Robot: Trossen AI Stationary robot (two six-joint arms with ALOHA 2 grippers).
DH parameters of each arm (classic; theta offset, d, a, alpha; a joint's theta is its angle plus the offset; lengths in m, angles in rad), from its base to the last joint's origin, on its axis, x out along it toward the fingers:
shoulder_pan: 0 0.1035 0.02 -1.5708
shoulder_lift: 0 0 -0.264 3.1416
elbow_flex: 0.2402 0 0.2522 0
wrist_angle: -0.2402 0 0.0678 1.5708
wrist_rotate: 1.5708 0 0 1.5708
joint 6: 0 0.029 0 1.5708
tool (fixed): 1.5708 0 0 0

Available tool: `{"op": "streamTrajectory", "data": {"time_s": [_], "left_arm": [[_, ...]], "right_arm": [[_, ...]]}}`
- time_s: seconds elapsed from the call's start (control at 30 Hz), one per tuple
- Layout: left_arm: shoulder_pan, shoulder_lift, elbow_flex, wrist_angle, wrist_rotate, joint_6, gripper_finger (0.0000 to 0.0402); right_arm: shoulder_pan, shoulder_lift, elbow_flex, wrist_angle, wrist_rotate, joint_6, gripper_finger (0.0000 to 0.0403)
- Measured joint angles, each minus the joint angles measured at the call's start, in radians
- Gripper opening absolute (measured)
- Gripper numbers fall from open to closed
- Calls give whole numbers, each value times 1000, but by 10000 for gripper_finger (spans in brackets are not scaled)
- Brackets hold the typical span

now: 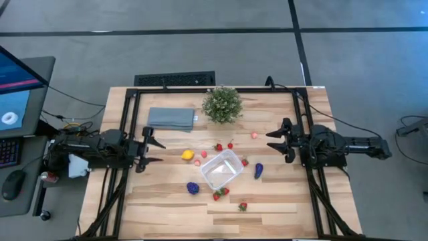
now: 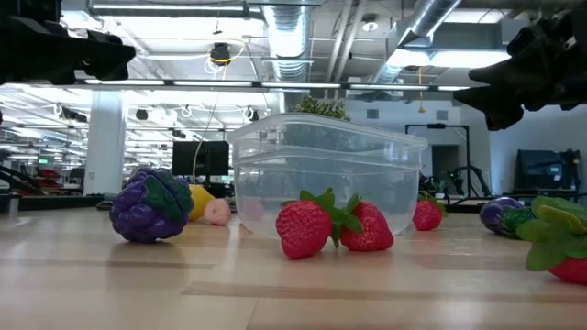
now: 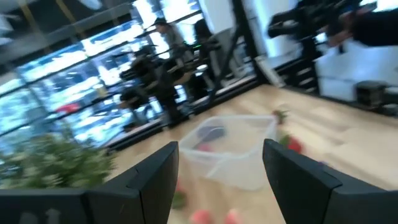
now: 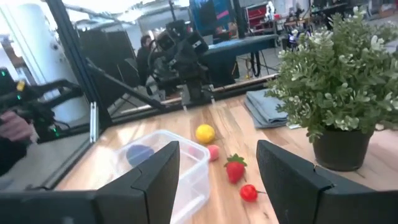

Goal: Pick and placing Produce into tupperware
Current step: Put the lemon into the transparent bin

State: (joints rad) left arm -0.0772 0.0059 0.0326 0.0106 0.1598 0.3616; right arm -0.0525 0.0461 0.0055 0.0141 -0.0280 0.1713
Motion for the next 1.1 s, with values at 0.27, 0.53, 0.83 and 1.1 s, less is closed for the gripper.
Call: {"op": "streamTrajectory", "data": {"time_s": [0.27,0.53,0.83,1.1], "left_arm": [[0,0,0,6,64,-167,224],[0,0,1,9,64,-313,224],[0,0,-16,21,-92,-359,224],[2,20,-9,2,-277,-260,224]], "right_arm": [[-2,8,0,-3,28,-24,238],[-2,8,0,-4,29,-25,238],[-2,8,0,-5,29,-25,238],[-1,8,0,-6,29,-22,238]]}}
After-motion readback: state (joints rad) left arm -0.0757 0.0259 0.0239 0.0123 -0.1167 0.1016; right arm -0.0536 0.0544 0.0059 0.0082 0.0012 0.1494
